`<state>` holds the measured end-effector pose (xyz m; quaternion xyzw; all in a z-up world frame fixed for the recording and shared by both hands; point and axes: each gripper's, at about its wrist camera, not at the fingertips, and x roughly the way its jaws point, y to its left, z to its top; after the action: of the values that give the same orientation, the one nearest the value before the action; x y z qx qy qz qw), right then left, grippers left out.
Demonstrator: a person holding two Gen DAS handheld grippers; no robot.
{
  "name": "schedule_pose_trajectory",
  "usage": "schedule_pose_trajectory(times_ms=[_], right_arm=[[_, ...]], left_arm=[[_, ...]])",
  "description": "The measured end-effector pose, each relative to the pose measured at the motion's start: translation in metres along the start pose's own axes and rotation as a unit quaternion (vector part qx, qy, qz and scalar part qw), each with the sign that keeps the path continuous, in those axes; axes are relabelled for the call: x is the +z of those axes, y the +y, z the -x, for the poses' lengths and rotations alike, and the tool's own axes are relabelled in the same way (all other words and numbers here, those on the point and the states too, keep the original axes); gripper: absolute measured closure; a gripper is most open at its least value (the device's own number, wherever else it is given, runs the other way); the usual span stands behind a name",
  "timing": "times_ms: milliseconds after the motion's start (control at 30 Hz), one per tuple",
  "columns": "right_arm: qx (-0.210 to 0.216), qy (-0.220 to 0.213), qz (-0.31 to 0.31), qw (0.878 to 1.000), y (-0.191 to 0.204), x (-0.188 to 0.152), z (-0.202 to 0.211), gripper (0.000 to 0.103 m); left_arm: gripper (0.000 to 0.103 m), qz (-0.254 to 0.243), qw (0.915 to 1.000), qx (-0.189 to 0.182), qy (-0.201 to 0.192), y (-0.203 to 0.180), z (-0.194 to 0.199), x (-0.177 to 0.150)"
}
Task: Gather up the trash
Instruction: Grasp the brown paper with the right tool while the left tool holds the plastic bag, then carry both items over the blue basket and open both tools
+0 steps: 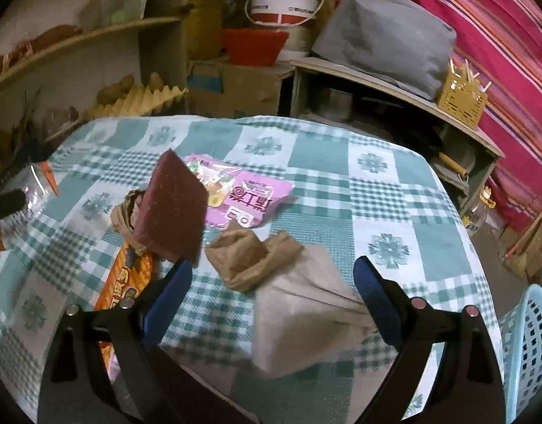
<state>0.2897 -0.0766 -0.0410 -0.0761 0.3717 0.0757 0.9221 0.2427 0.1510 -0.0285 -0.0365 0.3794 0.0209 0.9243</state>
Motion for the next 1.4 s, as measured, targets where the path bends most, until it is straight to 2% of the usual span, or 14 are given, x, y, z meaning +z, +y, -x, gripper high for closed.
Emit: schedule_pose_trajectory(times_ms=[233, 300, 333, 367, 567, 767, 1000, 1400], right_arm=[[-0.014, 0.015, 0.003, 1.000, 0.006, 0.006, -0.013, 0.014], [-0.022, 0.020, 0.019, 0.999, 0.011, 0.004, -0.018, 0.022], [-0.023, 0.023, 0.026, 0.999, 0.013, 0.003, -0.019, 0.035], [-0.021, 0.027, 0.033, 0.999, 0.015, 0.003, -0.021, 0.042], [-0.019, 0.012, 0.052, 0.998, 0.016, 0.001, -0.014, 0.045], [-0.022, -0.033, 0.034, 0.999, 0.001, 0.005, 0.018, 0.045], [-0.034, -0.057, 0.008, 0.998, -0.036, 0.000, 0.050, 0.045], [-0.062, -0.063, -0.043, 0.995, -0.107, -0.029, 0.088, 0.045]], left_arm=[[0.082, 0.029, 0.9995, 0.003, 0.006, 0.017, -0.005, 0.003], [0.082, 0.032, 0.9995, 0.005, 0.006, 0.018, -0.006, 0.004], [0.082, 0.033, 0.9994, 0.005, 0.006, 0.017, -0.006, 0.004], [0.082, 0.034, 0.9994, 0.004, 0.006, 0.017, -0.006, 0.005], [0.082, 0.035, 0.9994, 0.000, 0.003, 0.015, -0.005, 0.007], [0.082, 0.035, 0.9993, -0.003, -0.008, 0.011, 0.003, 0.009], [0.082, 0.027, 0.9994, -0.007, -0.019, -0.005, 0.012, 0.010], [0.082, 0.006, 0.9987, -0.032, -0.039, -0.054, 0.026, 0.016]])
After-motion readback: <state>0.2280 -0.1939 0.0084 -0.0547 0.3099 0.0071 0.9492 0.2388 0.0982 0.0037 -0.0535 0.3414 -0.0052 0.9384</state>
